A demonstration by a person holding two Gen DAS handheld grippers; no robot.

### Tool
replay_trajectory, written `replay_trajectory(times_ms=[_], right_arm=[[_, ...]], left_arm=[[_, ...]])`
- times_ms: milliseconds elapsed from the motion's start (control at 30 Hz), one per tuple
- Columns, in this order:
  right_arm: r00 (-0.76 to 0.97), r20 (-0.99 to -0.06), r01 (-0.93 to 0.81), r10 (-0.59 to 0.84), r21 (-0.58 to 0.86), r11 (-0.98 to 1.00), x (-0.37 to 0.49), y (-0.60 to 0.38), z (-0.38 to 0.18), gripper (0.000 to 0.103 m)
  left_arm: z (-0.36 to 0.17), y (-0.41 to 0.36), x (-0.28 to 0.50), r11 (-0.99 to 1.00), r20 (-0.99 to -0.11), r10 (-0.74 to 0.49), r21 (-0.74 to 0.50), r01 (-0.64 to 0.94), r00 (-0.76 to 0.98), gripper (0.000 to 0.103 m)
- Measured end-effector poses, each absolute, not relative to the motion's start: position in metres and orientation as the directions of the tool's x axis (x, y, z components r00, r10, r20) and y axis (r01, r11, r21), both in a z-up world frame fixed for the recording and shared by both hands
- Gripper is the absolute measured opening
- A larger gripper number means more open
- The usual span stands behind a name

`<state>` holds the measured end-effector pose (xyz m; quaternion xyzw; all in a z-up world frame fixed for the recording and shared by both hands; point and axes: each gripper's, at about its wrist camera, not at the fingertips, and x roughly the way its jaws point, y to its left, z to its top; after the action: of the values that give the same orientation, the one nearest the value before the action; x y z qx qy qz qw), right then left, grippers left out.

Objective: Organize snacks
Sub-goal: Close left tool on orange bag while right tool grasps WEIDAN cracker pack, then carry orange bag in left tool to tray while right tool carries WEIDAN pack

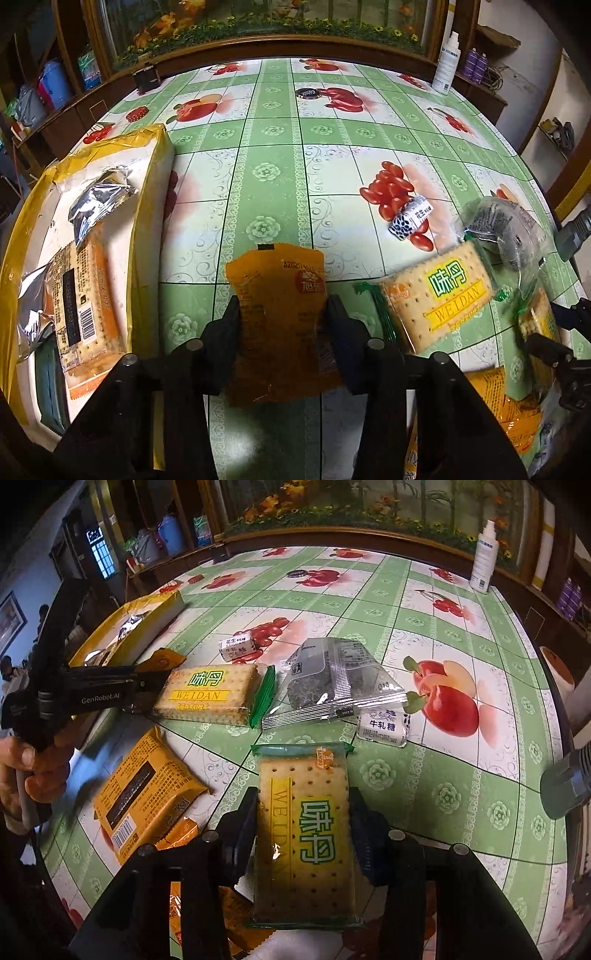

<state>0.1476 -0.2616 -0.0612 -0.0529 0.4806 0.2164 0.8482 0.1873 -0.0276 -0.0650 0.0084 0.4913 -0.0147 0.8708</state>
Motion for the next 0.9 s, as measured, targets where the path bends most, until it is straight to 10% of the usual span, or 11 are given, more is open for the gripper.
replay_trajectory(times_ms=[533, 900], right_arm=[[0.568, -0.661, -0.360, 0.490, 0.337, 0.870, 0.103, -0.270, -0.001, 0.048], [0.552, -0.669, -0.449, 0.498, 0.265, 0.853, 0.099, -0.188, 0.012, 0.047]], left_arm=[[-0.021, -0.014, 0.128, 0.991, -0.791, -0.134, -0.124, 0.058, 0.598, 0.031], [0.007, 0.003, 0.079, 0.999, -0.736, 0.024, 0.001, -0.035, 0.677, 0.031]])
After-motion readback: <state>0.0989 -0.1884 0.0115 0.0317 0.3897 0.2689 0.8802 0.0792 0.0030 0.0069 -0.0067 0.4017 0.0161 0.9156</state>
